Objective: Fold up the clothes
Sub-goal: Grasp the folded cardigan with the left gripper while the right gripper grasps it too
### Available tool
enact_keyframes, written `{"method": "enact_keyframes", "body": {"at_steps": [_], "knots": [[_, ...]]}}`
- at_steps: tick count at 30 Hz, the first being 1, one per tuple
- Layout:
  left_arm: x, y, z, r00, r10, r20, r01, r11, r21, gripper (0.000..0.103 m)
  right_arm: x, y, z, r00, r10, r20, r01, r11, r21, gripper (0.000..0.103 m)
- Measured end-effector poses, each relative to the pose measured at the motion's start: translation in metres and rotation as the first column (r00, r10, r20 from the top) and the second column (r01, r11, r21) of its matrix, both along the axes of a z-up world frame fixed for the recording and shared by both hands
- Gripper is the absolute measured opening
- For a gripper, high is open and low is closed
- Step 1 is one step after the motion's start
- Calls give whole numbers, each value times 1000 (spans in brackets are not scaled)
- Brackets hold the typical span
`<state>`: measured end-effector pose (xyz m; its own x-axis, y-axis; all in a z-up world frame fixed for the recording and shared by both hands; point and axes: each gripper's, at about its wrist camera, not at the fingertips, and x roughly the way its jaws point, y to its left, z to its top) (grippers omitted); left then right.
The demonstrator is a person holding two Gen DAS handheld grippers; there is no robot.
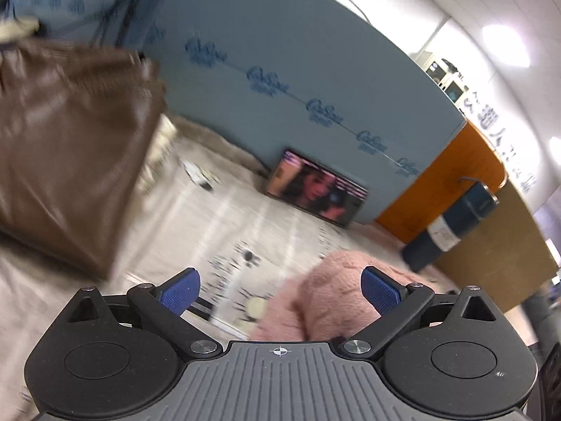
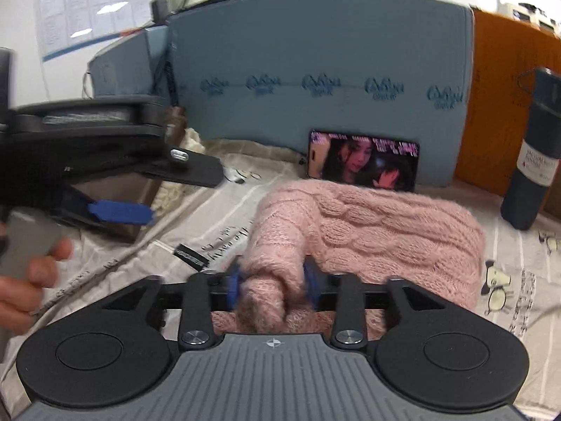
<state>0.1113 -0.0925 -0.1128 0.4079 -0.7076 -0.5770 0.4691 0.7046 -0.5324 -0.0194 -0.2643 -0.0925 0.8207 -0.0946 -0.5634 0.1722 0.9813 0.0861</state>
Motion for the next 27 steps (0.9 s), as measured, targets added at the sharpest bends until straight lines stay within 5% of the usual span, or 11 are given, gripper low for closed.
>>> {"method": "enact_keyframes", "body": {"at_steps": [1, 4, 9, 12, 15, 17, 19, 24, 27], "knots": [[1, -3, -2, 1000, -7, -19, 7, 1000, -11, 99, -4, 1, 4, 1000, 27, 10, -27, 1000, 0, 66], [2, -11, -2, 997, -51, -64, 46, 996, -73, 99, -24, -1, 16, 995, 89, 41, -90, 996, 12, 77], [1, -32, -6, 978, -166, -129, 148, 979, -139, 99, -51, -34, 17, 999, -47, 18, 45, 997, 62, 78], [-5, -50, -13, 969, -219, -118, 210, 974, -88, 98, -59, -56, 13, 990, -138, 3, 136, 982, 130, 79], [-11, -63, -24, 961, -261, -94, 260, 965, -29, 73, -63, -69, 3, 975, -219, -31, 221, 960, 172, 78], [-16, -72, -27, 956, -290, -45, 292, 955, 50, 35, -66, -75, -1, 968, -249, -41, 252, 947, 200, 79], [-20, -76, -27, 952, -305, -2, 304, 949, 86, 25, -66, -80, -4, 960, -276, -50, 280, 935, 219, 79], [-19, -57, -4, 956, -275, 107, 284, 955, -82, 21, -68, -92, -4, 947, -317, -52, 319, 913, 252, 78], [-6, -49, -11, 972, -216, 94, 218, 976, -17, 21, -67, -100, -5, 941, -335, -53, 335, 894, 298, 78]]}}
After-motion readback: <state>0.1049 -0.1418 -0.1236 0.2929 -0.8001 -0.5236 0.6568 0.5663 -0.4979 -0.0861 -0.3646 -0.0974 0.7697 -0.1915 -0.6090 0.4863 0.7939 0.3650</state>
